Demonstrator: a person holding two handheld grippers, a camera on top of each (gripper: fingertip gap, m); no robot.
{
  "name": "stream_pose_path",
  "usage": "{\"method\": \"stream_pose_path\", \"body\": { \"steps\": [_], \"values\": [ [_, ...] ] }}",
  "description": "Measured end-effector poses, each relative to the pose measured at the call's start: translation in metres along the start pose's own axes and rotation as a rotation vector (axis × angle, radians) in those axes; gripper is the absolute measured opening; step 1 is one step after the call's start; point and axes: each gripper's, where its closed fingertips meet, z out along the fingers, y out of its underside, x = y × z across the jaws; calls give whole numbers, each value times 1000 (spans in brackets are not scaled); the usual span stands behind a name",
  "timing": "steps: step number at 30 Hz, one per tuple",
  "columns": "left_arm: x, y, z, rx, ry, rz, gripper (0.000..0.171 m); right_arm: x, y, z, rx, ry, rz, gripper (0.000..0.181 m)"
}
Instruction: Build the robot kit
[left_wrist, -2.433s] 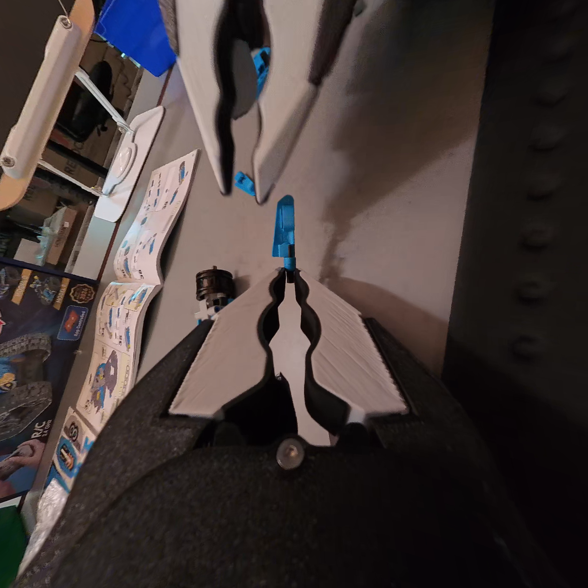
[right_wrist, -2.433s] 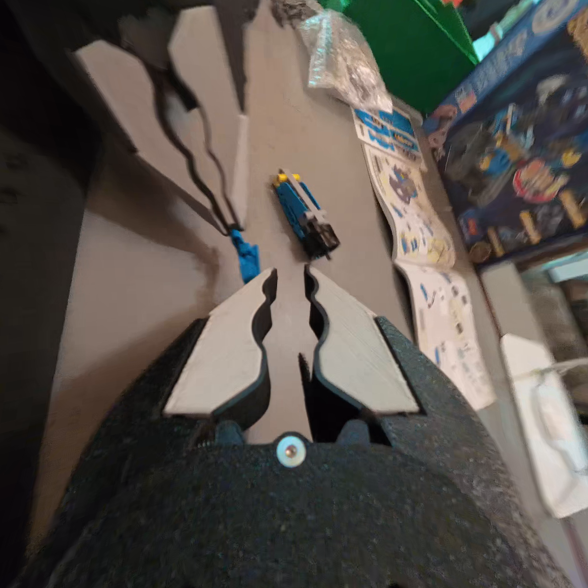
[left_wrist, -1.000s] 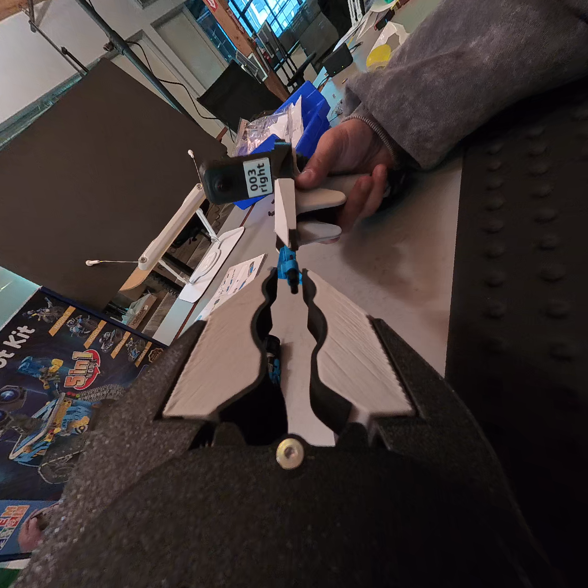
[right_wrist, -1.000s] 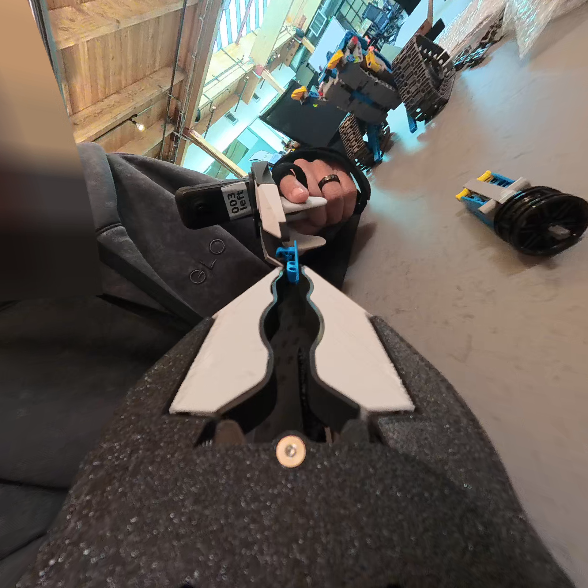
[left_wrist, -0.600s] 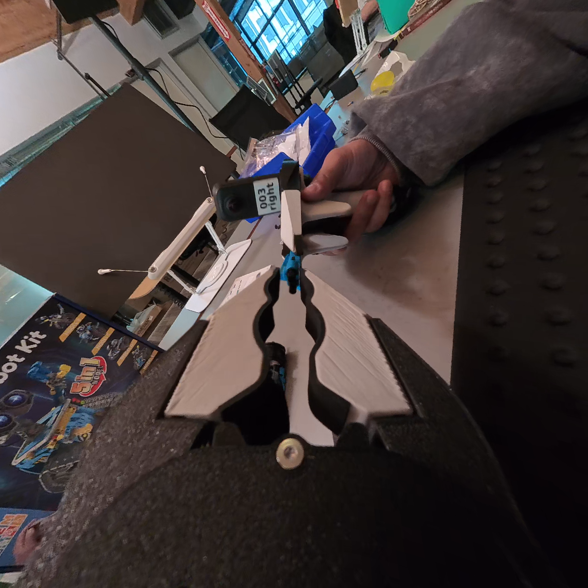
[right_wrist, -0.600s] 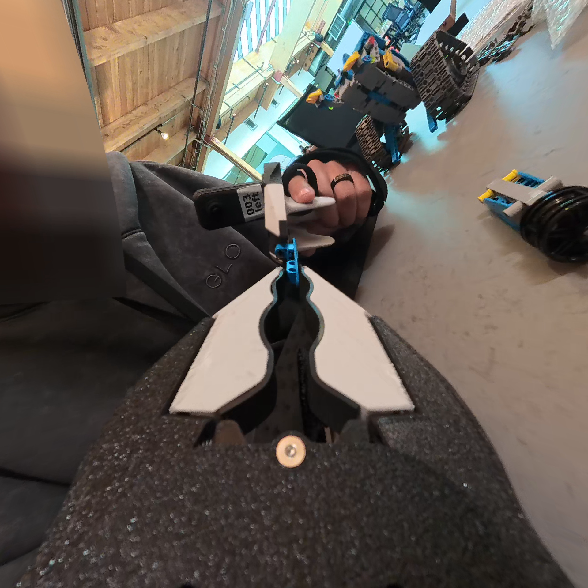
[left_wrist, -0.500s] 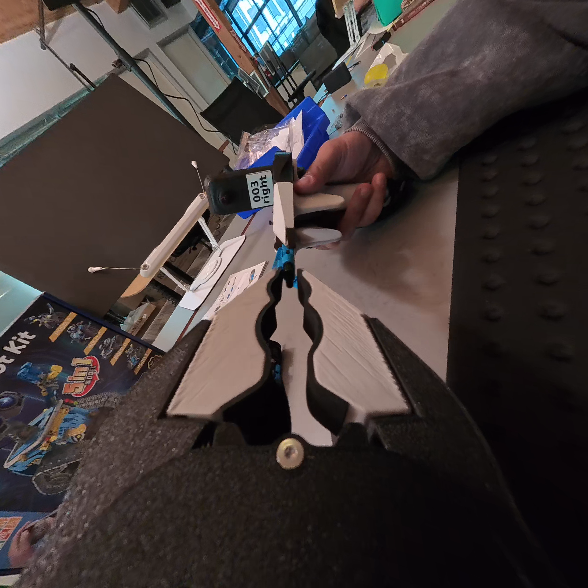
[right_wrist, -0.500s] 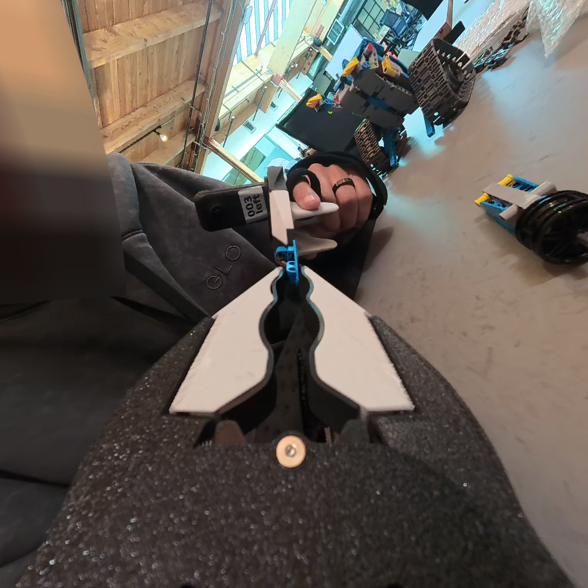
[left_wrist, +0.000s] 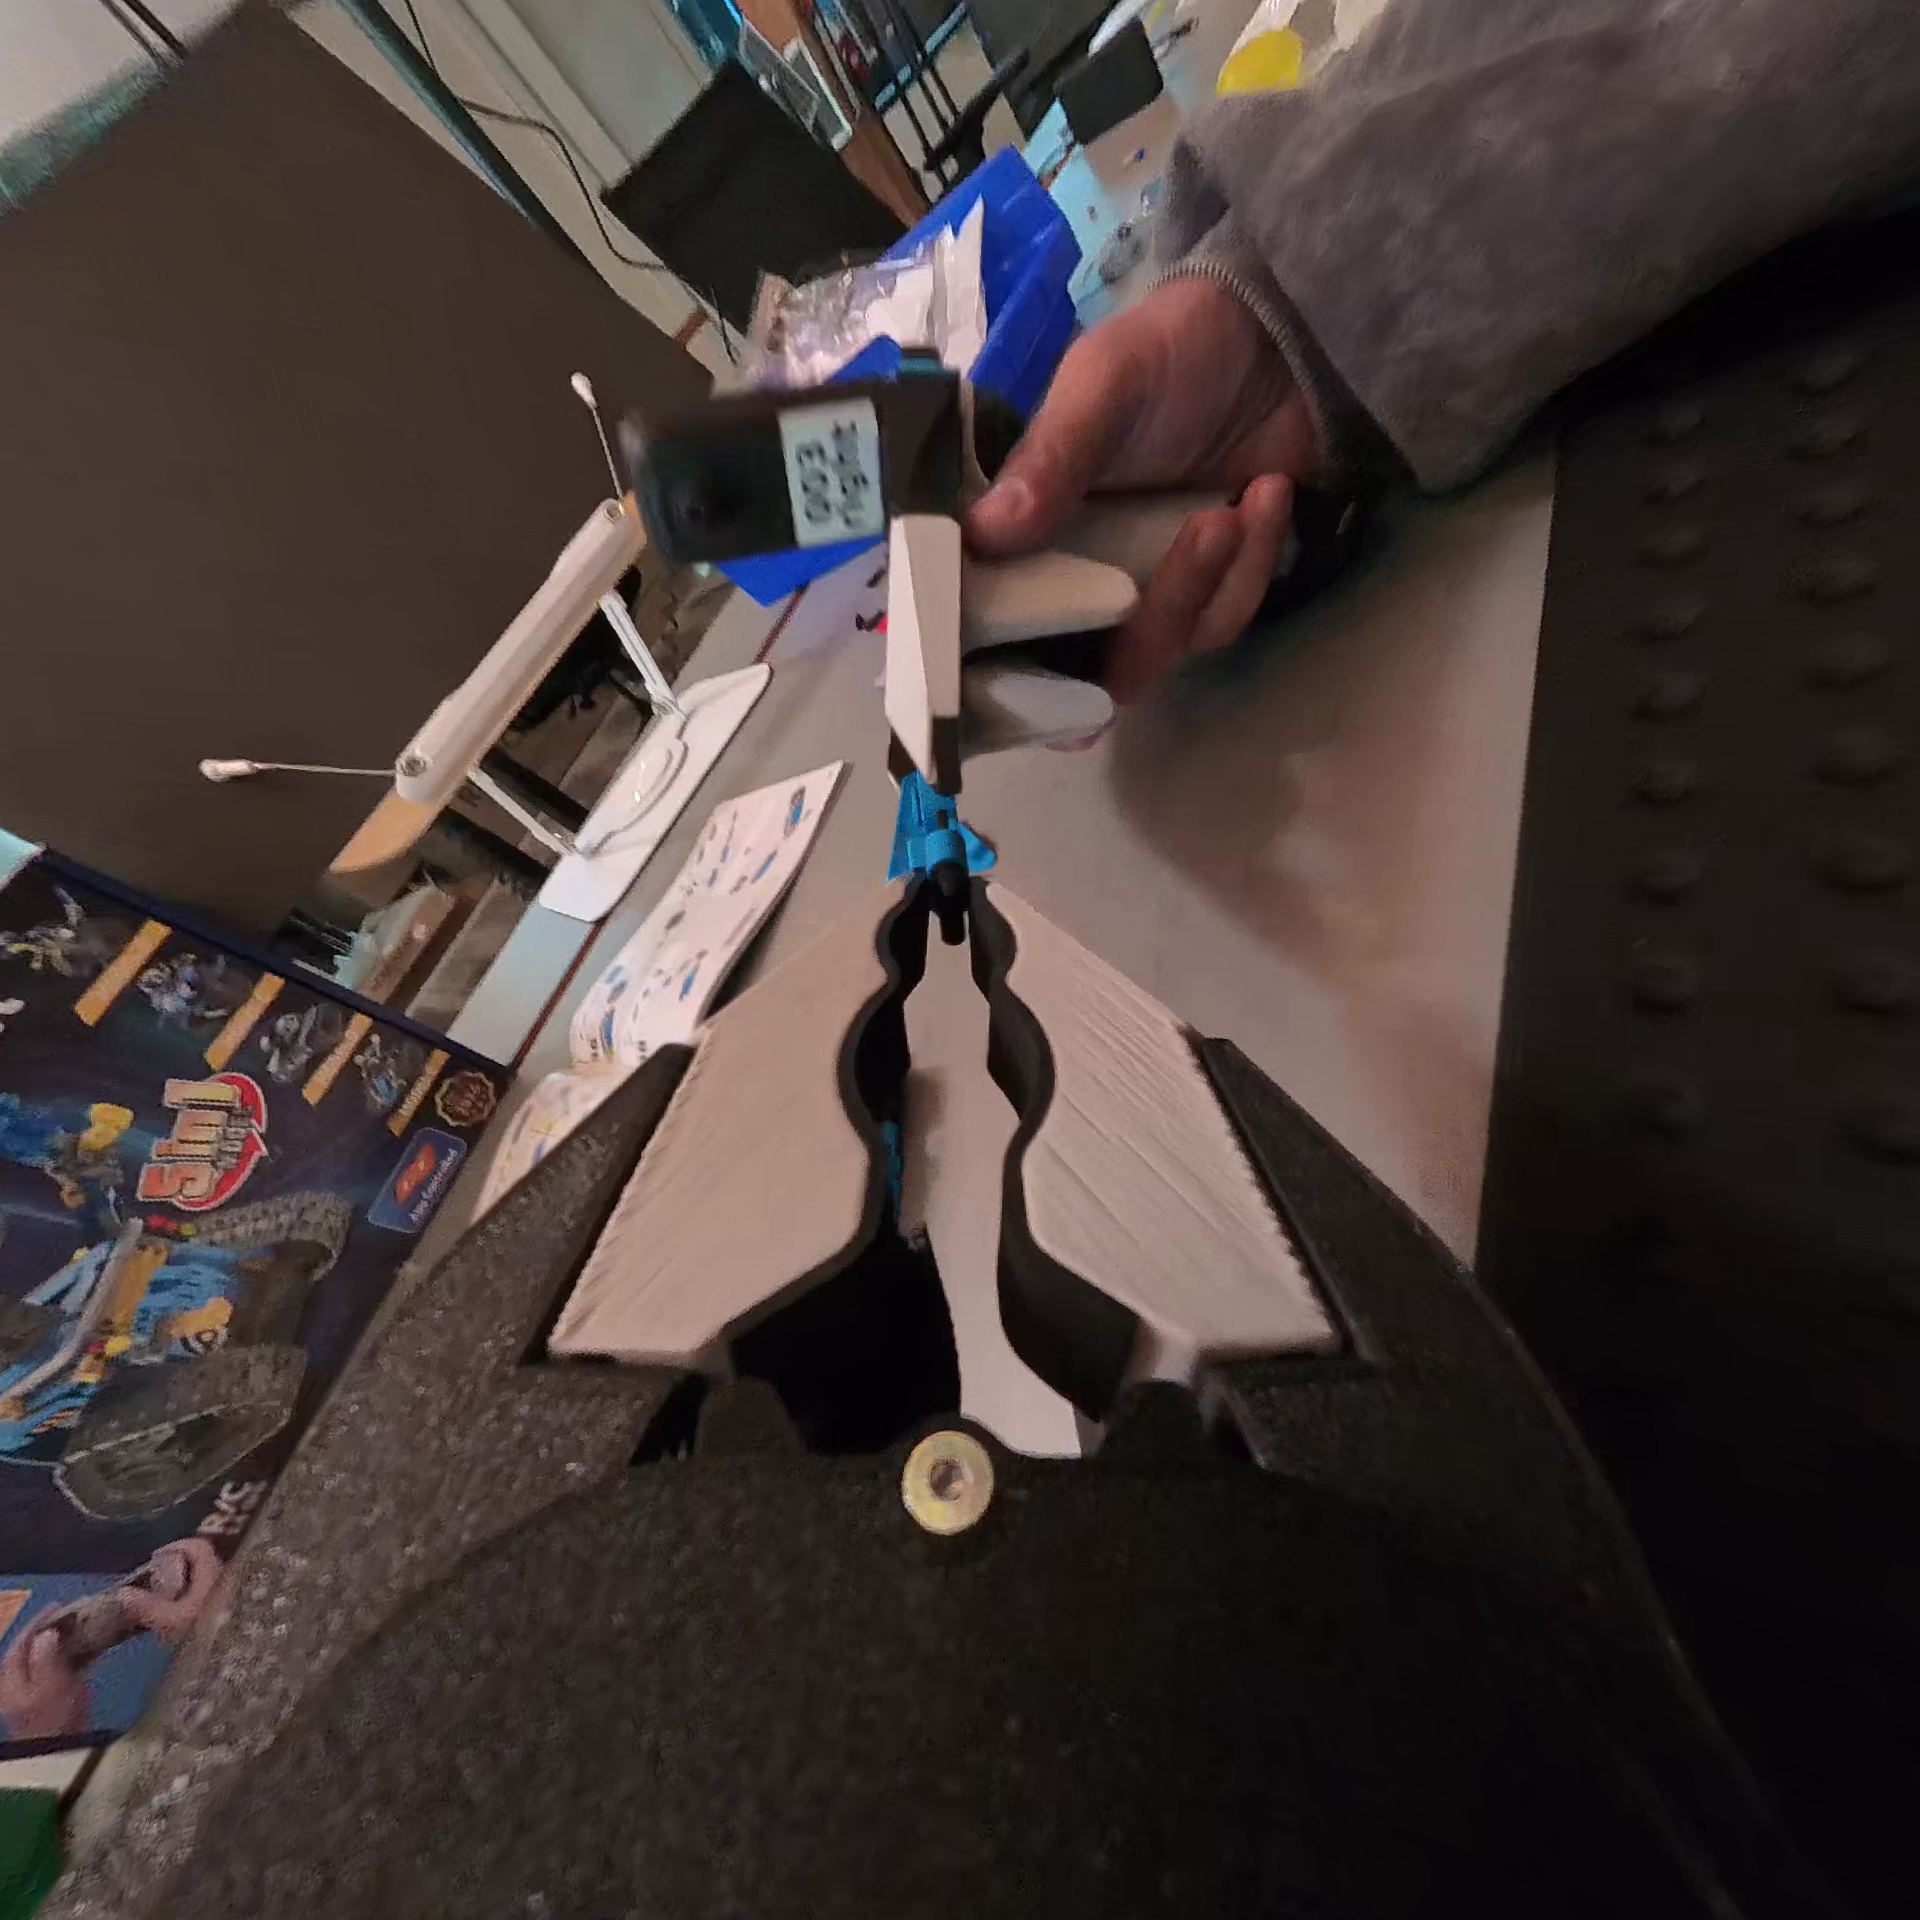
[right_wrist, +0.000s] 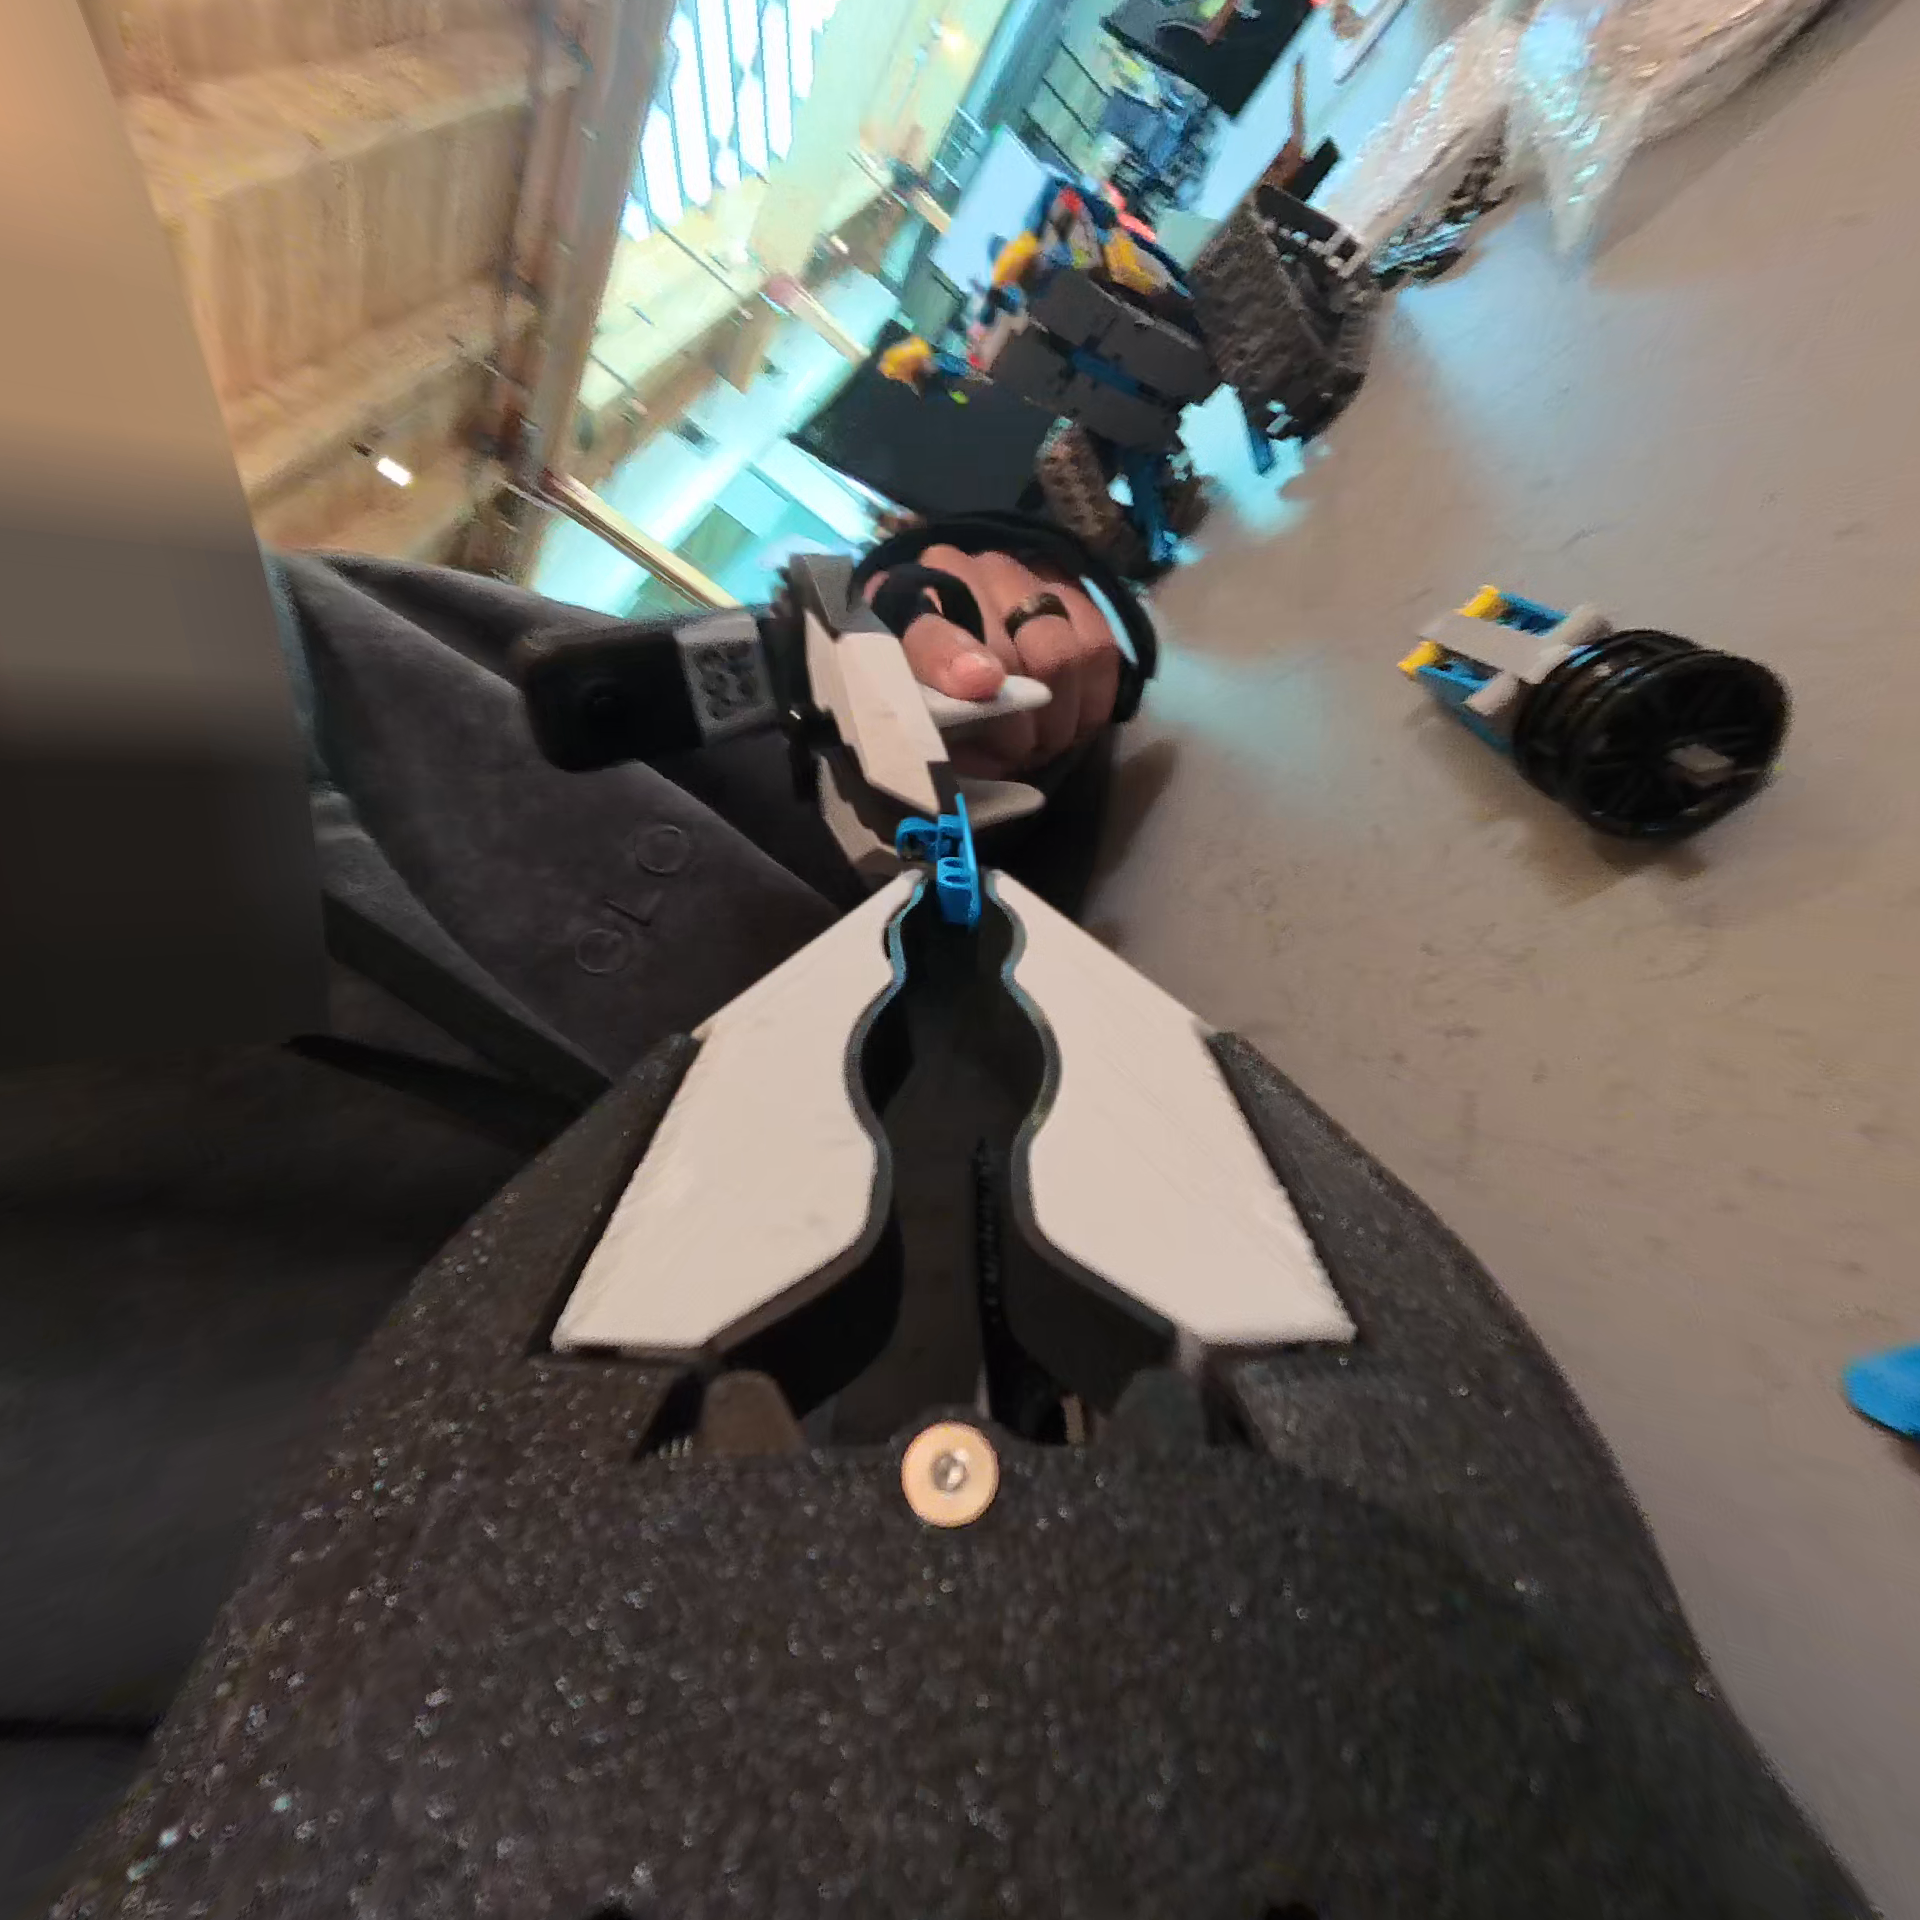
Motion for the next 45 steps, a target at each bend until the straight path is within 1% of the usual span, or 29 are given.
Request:
{"method": "stream_pose_path", "body": {
  "steps": [1, 2, 3, 4, 6, 7, 8, 9, 10, 12, 15, 18, 22, 26, 29, 32, 34, 36, 38, 40, 44, 45],
  "values": [
    [-1, 3, 1, -15, 2, -17, 6, 6, 1, -3, -29, 69, -48, 11],
    [-5, 7, 1, -34, -11, -40, 6, 12, -3, -12, -36, 153, -108, 22],
    [-9, 12, 1, -48, -15, -76, 5, 17, -11, -26, -26, 243, -168, 28],
    [-12, 18, 2, -69, -11, -124, 6, 27, -19, -45, -11, 361, -226, 30],
    [-20, 30, 4, -114, -24, -198, 6, 57, -28, -89, -7, 656, -330, 30],
    [-21, 34, 5, -128, -18, -230, 6, 73, -26, -107, -28, 778, -347, 32],
    [-21, 39, 7, -146, -11, -257, 6, 85, -19, -117, -76, 846, -334, 34],
    [-21, 43, 8, -164, -9, -273, 7, 93, -9, -119, -130, 868, -305, 34],
    [-21, 46, 8, -178, -5, -281, 7, 100, -2, -119, -177, 883, -280, 34],
    [-18, 48, 9, -186, 8, -284, 7, 109, 6, -119, -243, 927, -288, 35],
    [-14, 48, 10, -195, 16, -247, 7, 105, 2, -107, -248, 904, -351, 31],
    [-11, 50, 11, -216, 19, -223, 7, 110, 7, -105, -286, 920, -350, 32],
    [-14, 52, 11, -213, 21, -262, 7, 110, 5, -105, -285, 952, -377, 31],
    [-14, 52, 11, -212, 24, -277, 6, 108, -3, -106, -232, 977, -376, 31],
    [-13, 53, 12, -220, 27, -266, 7, 113, -5, -109, -210, 1018, -351, 39],
    [-12, 53, 12, -223, 28, -263, 7, 116, -6, -109, -215, 1045, -356, 40],
    [-14, 52, 12, -215, 20, -263, 7, 115, -5, -107, -217, 1040, -366, 40],
    [-16, 49, 11, -199, 10, -261, 7, 113, -1, -100, -216, 988, -339, 36],
    [-15, 50, 11, -205, 17, -262, 7, 112, 0, -95, -208, 963, -313, 37],
    [-14, 52, 12, -214, 17, -254, 7, 108, 4, -88, -239, 924, -344, 28],
    [-13, 56, 12, -234, 21, -260, 7, 103, 8, -74, -289, 905, -405, 27],
    [-12, 58, 12, -246, 26, -268, 7, 101, 7, -72, -302, 921, -458, 20]
  ]
}}
